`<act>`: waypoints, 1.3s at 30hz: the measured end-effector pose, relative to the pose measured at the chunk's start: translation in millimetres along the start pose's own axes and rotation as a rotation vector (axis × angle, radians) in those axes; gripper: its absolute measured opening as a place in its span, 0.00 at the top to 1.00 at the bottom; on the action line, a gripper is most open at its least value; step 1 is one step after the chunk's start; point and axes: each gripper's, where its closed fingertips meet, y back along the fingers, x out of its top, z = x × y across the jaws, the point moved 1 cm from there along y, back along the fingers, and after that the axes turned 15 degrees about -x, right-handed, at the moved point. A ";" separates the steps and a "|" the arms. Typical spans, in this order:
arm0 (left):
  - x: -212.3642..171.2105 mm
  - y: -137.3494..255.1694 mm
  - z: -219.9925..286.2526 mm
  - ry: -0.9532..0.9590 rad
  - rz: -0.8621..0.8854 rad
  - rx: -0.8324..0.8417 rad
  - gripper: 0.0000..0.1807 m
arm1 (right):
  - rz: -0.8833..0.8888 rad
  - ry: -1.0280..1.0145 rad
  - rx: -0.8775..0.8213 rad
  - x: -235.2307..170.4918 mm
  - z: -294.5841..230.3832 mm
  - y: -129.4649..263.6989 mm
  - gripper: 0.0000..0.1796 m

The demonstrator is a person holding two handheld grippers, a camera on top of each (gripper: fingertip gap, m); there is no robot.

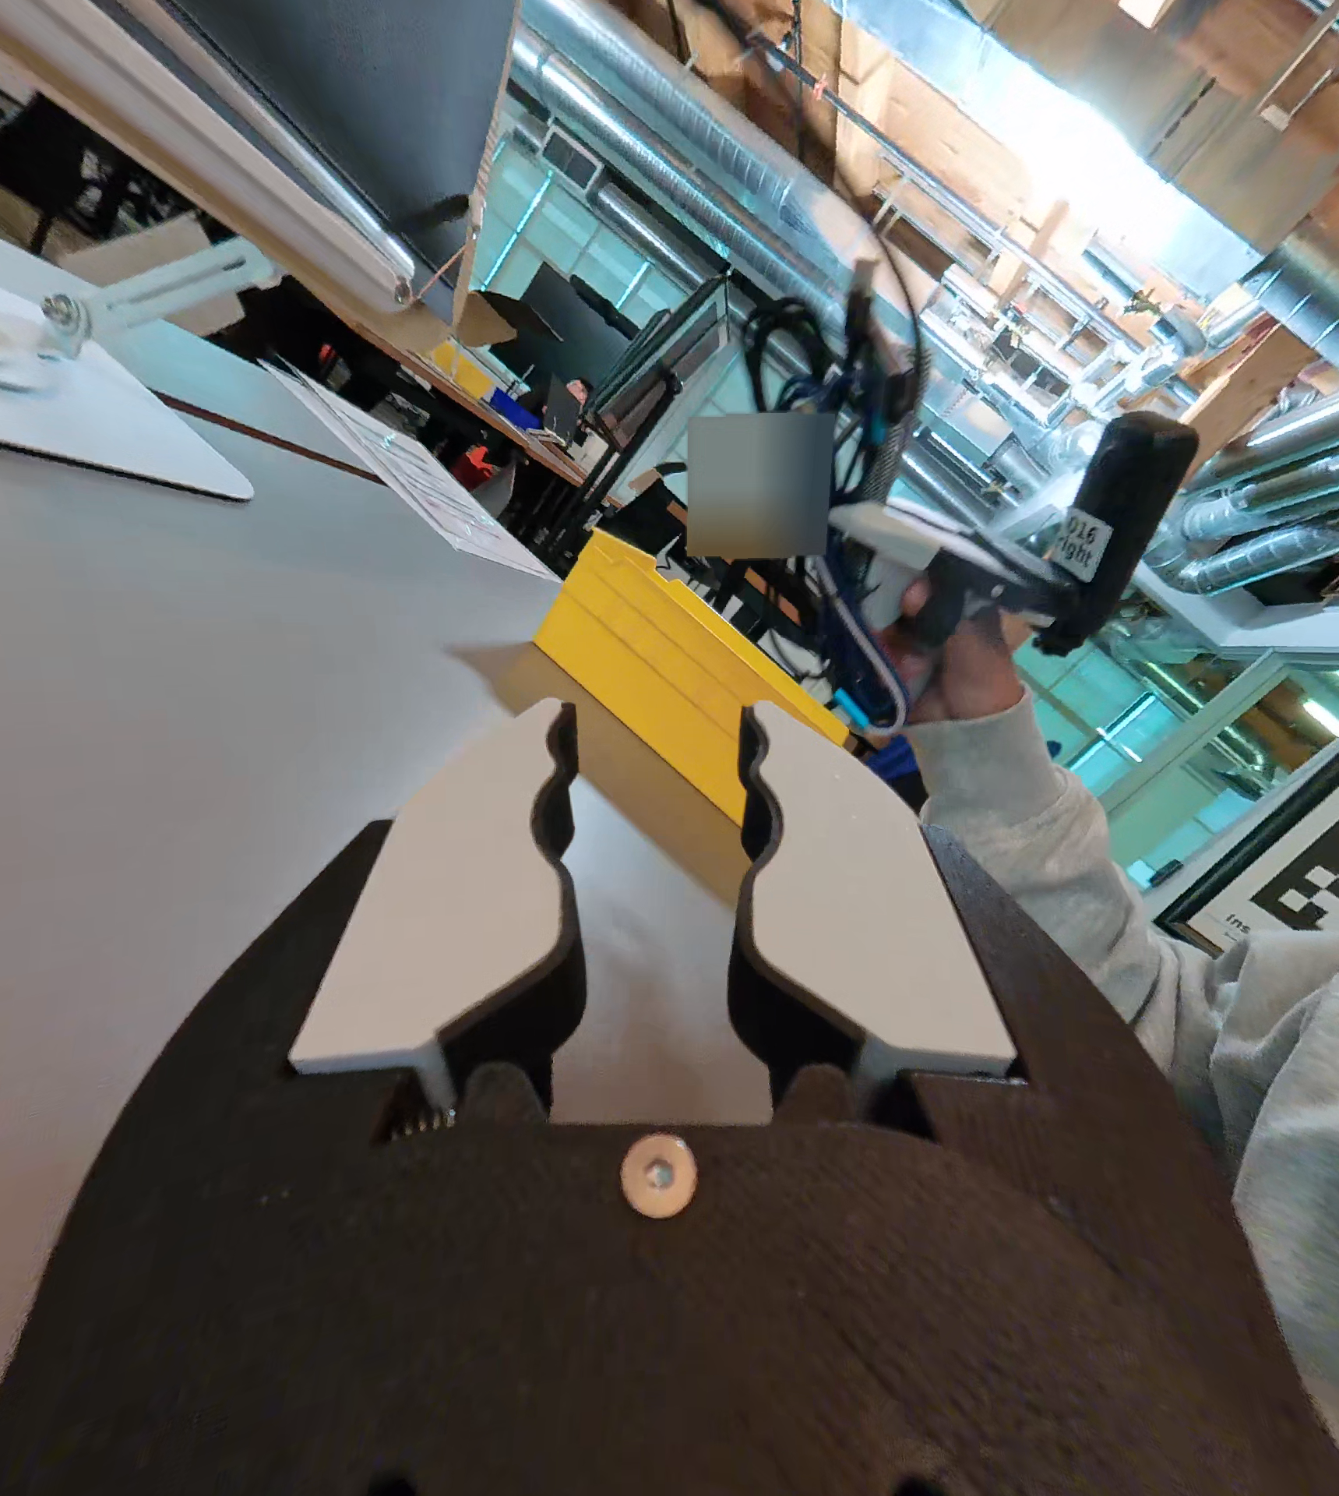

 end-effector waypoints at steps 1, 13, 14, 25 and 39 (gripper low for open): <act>-0.6 -1.0 0.0 0.005 0.003 -0.006 0.79 | 0.020 -0.023 -0.037 8.1 18.7 10.2 0.92; -11.5 -22.8 -6.3 0.005 -0.036 -0.023 0.82 | -0.375 -0.075 -0.466 -93.8 206.6 99.1 0.91; -12.6 -25.1 -8.0 0.013 -0.038 -0.025 0.81 | -0.431 -0.075 -0.458 -106.3 209.5 103.5 0.91; -29.8 -53.3 -20.8 0.183 -0.040 -0.108 0.81 | -0.718 0.167 -0.443 -188.0 165.7 55.8 0.92; -26.8 -46.6 -28.1 0.274 0.014 -0.124 0.80 | -0.713 0.045 -0.314 -217.1 146.5 29.4 0.86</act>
